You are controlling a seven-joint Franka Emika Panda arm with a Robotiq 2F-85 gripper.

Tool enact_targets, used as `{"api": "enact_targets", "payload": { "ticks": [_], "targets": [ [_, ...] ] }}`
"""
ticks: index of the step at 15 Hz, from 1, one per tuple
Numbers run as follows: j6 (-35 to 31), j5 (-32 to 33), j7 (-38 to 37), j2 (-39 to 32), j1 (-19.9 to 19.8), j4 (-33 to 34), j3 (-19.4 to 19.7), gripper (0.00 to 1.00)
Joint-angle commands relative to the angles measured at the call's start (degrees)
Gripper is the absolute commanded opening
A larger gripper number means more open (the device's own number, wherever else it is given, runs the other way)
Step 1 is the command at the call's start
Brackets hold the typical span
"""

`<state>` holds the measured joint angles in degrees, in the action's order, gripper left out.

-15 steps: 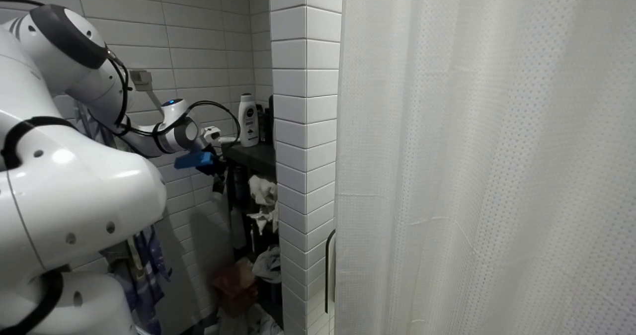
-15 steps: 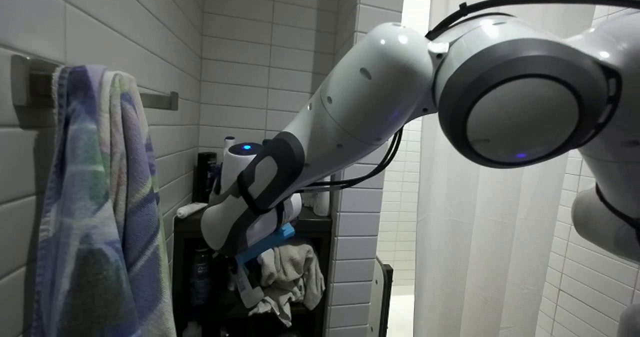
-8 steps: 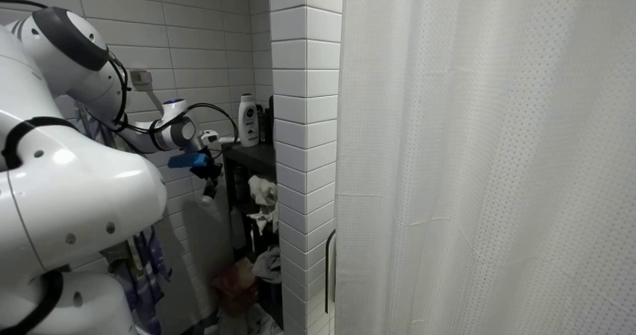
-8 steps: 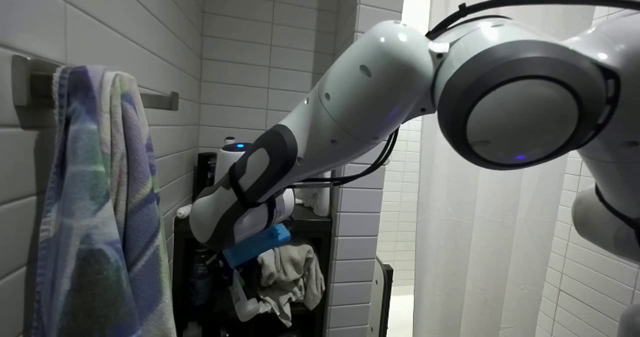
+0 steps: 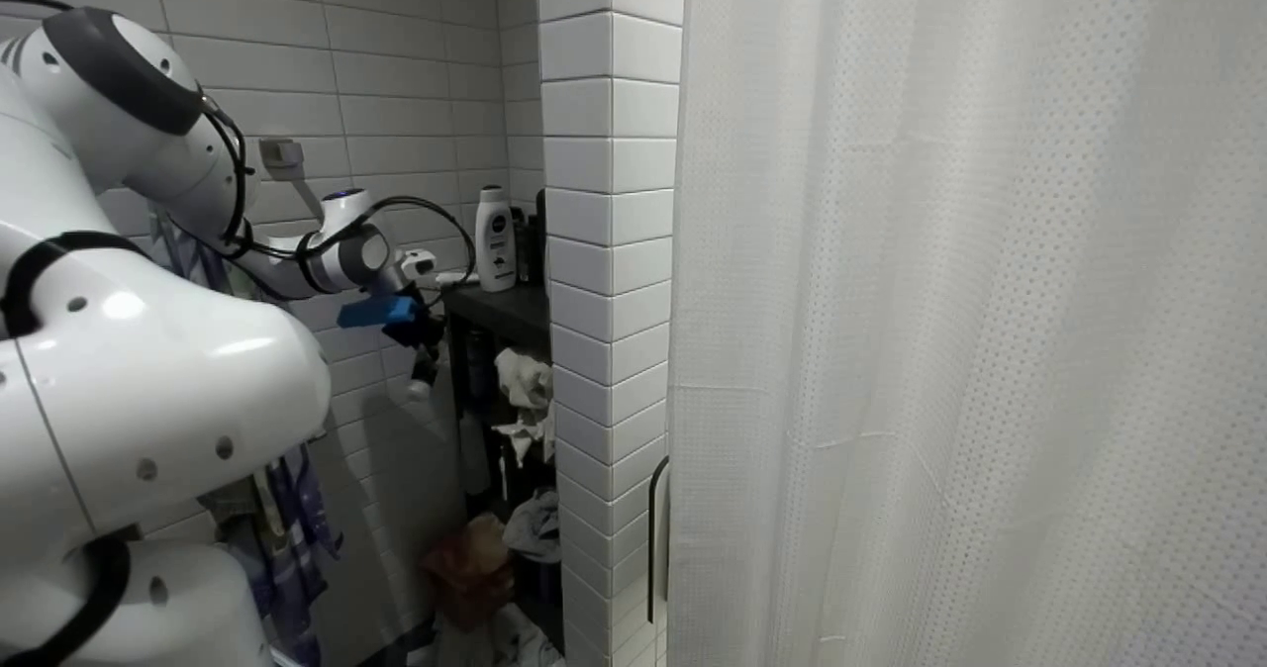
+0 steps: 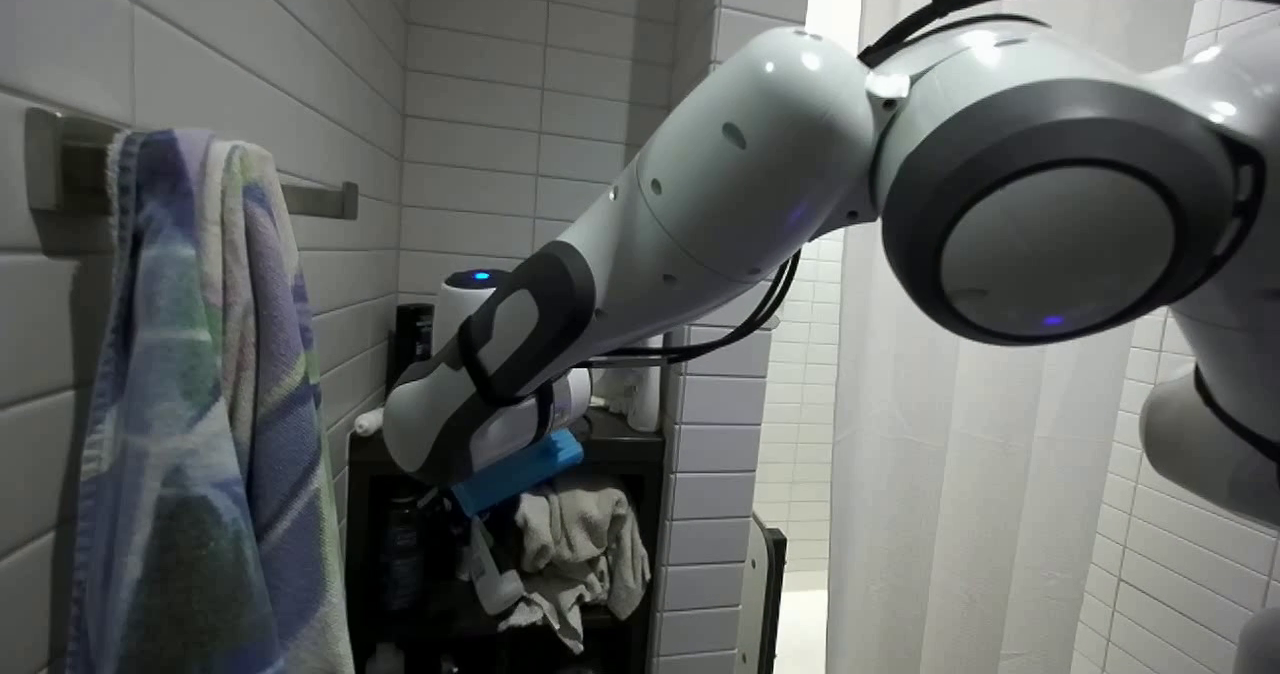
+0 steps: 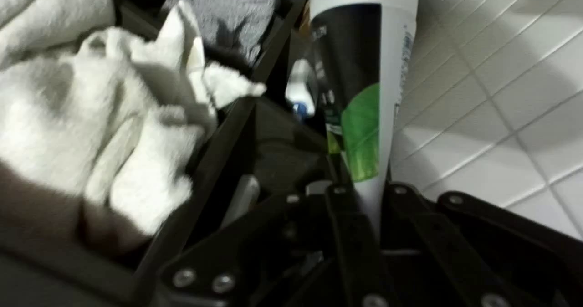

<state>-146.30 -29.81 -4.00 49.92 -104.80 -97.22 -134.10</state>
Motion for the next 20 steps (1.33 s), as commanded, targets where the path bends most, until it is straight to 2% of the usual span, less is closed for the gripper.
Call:
{"api": "enact_targets", "payload": {
  "ticks": [1, 4, 6, 8, 15, 17, 20],
  "targets": [
    [-2.22, 3.34, -2.87, -1.24, 4.19, 1.73, 10.18, 0.03],
    [-4.97, 5.89, -5.14, -0.41, 6.73, 4.90, 18.25, 0.03],
    [-5.28, 5.39, -5.08, -0.03, 5.60, 6.36, 18.48, 0.03],
    [-5.77, 4.69, -4.25, -0.82, 6.19, 4.88, 17.76, 0.03],
    [-5.39, 4.25, -1.96, -4.22, 12.78, -5.40, 14.63, 0.03],
    [-4.83, 3.72, -2.03, -3.75, 13.22, -6.85, 12.95, 0.03],
    [-3.62, 2.92, -2.19, -1.69, 11.50, -6.85, 9.91, 0.03]
  ]
}}
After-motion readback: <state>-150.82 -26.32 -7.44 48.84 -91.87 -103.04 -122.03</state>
